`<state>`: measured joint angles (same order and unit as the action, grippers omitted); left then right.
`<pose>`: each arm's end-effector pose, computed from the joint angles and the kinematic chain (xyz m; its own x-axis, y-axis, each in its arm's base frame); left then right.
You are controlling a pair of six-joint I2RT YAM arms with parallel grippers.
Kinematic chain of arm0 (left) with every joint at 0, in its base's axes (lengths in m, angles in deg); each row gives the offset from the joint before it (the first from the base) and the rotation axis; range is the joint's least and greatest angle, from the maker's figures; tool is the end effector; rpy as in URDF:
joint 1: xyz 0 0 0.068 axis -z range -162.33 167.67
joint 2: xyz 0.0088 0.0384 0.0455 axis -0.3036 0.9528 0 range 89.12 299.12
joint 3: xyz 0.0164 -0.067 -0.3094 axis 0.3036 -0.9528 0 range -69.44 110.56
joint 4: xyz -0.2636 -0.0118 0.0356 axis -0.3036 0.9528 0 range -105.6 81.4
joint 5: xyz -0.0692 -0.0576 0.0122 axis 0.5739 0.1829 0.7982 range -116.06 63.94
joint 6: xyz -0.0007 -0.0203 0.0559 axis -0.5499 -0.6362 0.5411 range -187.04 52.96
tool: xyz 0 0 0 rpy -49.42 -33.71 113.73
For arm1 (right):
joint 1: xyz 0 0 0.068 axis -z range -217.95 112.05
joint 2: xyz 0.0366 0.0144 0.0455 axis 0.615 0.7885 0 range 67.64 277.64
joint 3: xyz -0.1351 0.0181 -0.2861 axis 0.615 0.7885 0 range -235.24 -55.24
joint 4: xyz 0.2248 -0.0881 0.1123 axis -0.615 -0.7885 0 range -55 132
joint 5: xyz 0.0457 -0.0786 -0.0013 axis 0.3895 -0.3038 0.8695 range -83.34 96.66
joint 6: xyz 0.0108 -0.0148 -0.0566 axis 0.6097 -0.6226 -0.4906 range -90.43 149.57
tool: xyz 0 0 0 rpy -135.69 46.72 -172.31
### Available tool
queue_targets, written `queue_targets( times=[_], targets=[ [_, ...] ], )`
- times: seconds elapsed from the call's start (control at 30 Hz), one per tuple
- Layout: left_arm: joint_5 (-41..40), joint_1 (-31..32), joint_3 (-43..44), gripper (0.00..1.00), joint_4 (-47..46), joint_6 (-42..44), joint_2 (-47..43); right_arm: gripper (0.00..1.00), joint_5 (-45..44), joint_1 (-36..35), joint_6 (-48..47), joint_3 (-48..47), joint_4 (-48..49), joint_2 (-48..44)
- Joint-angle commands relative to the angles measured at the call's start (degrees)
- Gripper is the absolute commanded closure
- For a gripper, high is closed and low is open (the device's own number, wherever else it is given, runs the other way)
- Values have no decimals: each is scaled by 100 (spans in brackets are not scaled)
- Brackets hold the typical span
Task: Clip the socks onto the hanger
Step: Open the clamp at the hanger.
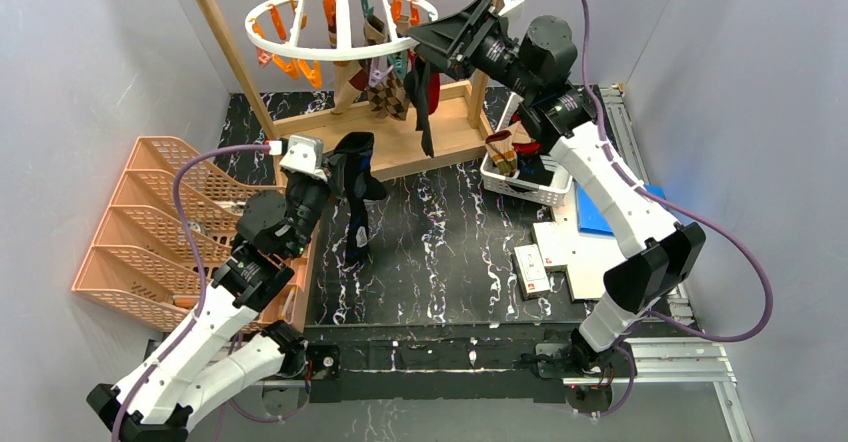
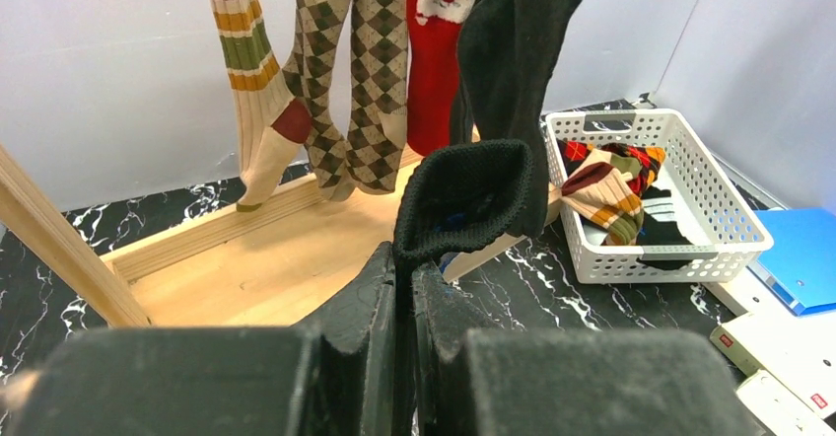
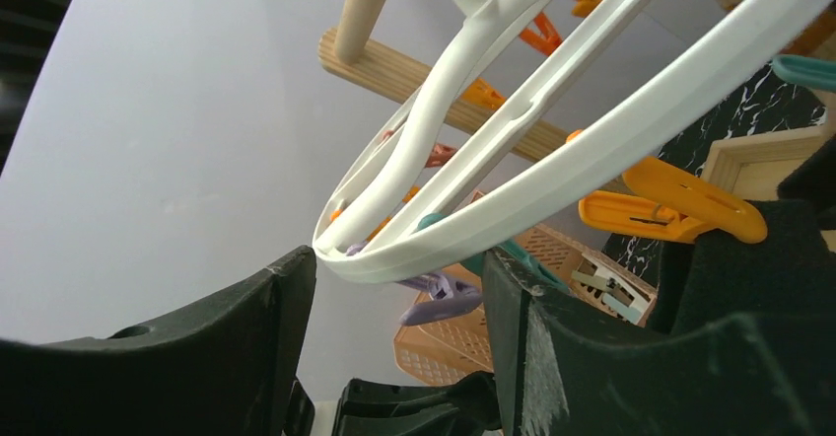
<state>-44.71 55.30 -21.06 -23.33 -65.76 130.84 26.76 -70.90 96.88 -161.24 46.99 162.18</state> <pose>0.1211 -0.0757 0.4366 0.2042 -0.1307 -0.9702 0.3285 0.9427 -0.0579 0.3174 0.2235 0.5629 -0.6347 0.6211 -0.4597 -0.5230 0.0927 0.8473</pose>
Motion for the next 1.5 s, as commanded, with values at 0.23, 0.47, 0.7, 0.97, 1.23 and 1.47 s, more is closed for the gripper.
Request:
queue_targets(
  times=[0.23, 0.47, 0.7, 0.97, 1.23, 1.47],
  targets=[
    [-92, 16, 107, 100, -362, 55, 128, 36, 165, 531, 308, -262, 529, 249],
    [-52, 22, 233, 100, -617, 130, 381, 36, 189, 775, 198, -423, 402, 347],
    [67, 22, 458, 100, -986, 235, 835, 27, 125, 842, -163, -387, 132, 150],
    [289, 21, 753, 100, -1336, 278, 1313, 21, -520, 843, -1344, -18, -804, -624],
    [472, 23, 1061, 100, -1613, 318, 1804, 21, -830, 676, -3287, -8, -1548, -1093],
    [463, 19, 1373, 100, -1805, 640, 2343, 19, -1907, -246, -4385, -728, -2639, -810]
  ],
)
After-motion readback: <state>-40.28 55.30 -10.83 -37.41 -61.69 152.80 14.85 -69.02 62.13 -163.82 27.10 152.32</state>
